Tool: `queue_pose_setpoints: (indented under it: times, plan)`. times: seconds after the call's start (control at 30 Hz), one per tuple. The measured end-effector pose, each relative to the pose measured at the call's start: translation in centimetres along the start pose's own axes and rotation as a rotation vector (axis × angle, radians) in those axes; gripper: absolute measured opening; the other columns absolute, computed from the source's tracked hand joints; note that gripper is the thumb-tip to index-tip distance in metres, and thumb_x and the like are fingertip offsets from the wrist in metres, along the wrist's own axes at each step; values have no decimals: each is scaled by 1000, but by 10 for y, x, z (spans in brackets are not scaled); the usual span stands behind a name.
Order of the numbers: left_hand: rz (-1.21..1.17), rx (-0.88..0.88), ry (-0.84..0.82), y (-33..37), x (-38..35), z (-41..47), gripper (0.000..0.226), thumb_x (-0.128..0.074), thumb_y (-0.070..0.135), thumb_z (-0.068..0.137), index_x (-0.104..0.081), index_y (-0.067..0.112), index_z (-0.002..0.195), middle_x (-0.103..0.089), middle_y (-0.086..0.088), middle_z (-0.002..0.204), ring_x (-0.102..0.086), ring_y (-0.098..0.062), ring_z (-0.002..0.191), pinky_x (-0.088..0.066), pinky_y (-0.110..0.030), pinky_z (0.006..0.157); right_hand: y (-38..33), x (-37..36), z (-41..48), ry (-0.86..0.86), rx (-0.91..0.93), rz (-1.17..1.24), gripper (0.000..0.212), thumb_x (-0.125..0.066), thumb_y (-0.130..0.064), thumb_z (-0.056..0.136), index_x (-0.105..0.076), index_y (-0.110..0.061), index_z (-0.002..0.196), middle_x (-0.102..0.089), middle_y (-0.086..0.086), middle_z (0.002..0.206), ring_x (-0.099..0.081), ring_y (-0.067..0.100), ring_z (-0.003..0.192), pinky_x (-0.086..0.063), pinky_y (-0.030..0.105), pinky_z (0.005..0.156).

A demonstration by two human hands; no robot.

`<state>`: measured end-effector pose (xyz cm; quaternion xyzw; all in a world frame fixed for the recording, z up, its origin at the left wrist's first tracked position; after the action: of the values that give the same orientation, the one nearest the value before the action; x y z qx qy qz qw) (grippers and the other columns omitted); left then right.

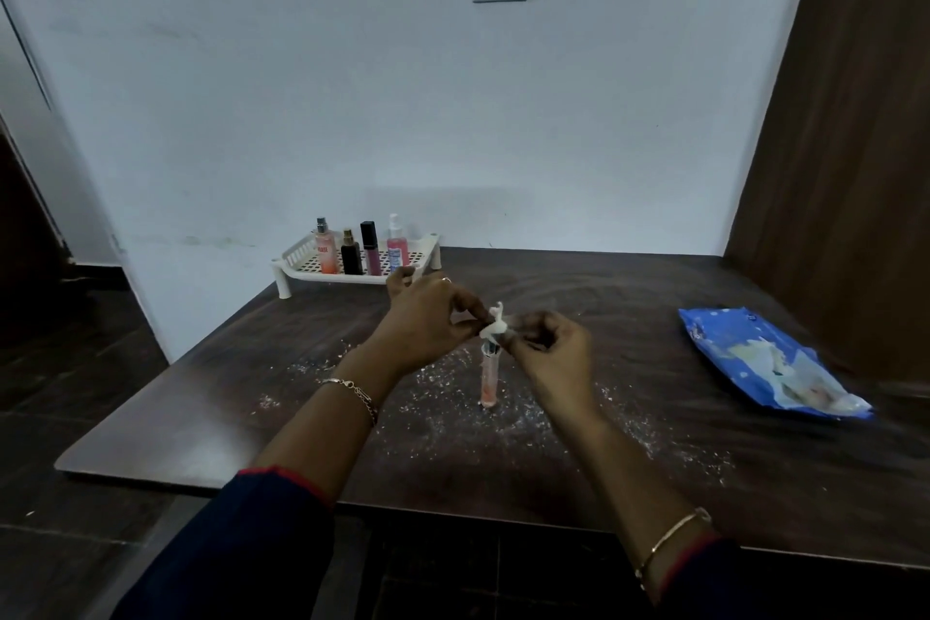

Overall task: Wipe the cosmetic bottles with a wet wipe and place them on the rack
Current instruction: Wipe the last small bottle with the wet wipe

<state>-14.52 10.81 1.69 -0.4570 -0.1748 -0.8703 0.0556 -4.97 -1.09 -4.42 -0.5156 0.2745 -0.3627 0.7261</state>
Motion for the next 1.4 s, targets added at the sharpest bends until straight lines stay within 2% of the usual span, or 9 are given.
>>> queue_pose_setpoints:
  times: [0.27,0.37,0.5,0.6,0.8,0.9,1.03,1.2,1.4]
  plan:
    - [49,-18,7,-1,0,-7,7,-66,36,83,-70,32,88,-68,18,93,-50,-1,96,-9,-46,111,24,0,2,-116,-33,-181,17,-71,7,74,-67,-9,68,-69,4,74,-66,5,67,-53,21,66]
    - [83,-38,-12,2,0,-5,6,-66,35,84,-69,31,87,-69,16,93,-54,-3,100,-8,-45,111,13,0,7,-83,10,-116,9,-71,6,75,-65,2,71,-69,11,75,-66,12,69,-56,25,67]
    - [97,-40,-27,3,1,-7,5,-64,33,85,-68,32,87,-69,15,94,-55,-3,101,-6,-46,112,9,-4,8,-71,25,-6,12,-69,7,77,-61,2,69,-67,6,70,-64,5,64,-55,19,64]
    - [81,-37,-18,3,0,-8,4,-66,32,84,-69,31,87,-70,15,94,-56,-3,99,-8,-44,111,21,-1,6,-113,-11,-52,11,-70,8,75,-60,14,74,-66,11,70,-63,15,68,-55,29,67]
    - [84,-30,-10,4,-3,-6,2,-66,28,84,-67,30,83,-70,13,88,-59,-5,92,-11,-43,110,2,1,15,-122,11,-21,15,-69,5,77,-64,-7,72,-67,0,68,-63,0,61,-52,15,59]
    - [83,-29,-17,3,-1,-7,2,-66,28,84,-67,30,83,-70,13,87,-59,-5,91,-11,-40,110,10,-2,13,-135,-38,14,12,-69,6,77,-67,-5,83,-70,7,80,-67,9,73,-55,21,67]
    - [80,-40,-31,6,-1,-8,1,-66,29,84,-67,29,84,-71,13,89,-60,-5,90,-14,-41,111,26,0,8,-184,-89,-136,14,-70,12,73,-66,4,83,-67,3,77,-65,11,71,-55,18,66]
    - [141,-68,-48,12,1,-5,4,-64,32,86,-67,30,86,-71,14,91,-60,-6,93,-17,-42,112,10,0,15,-190,-35,-188,21,-77,4,69,-65,-12,77,-70,6,79,-68,19,75,-58,31,72]
    - [42,-51,18,10,1,-10,25,-67,56,75,-59,33,68,-68,14,73,-58,-1,71,-27,-40,109,22,-4,7,-199,-74,-209,31,-77,8,66,-58,-9,84,-64,5,79,-63,17,76,-56,28,69]
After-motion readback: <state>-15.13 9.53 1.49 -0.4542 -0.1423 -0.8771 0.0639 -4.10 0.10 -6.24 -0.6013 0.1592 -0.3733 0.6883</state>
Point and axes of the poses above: each hand's wrist, its own z-axis towards the middle knuckle, its own x-axis out of the back of the hand, y = z × x, the point moved 5 cm from there along z, towards the middle knuckle
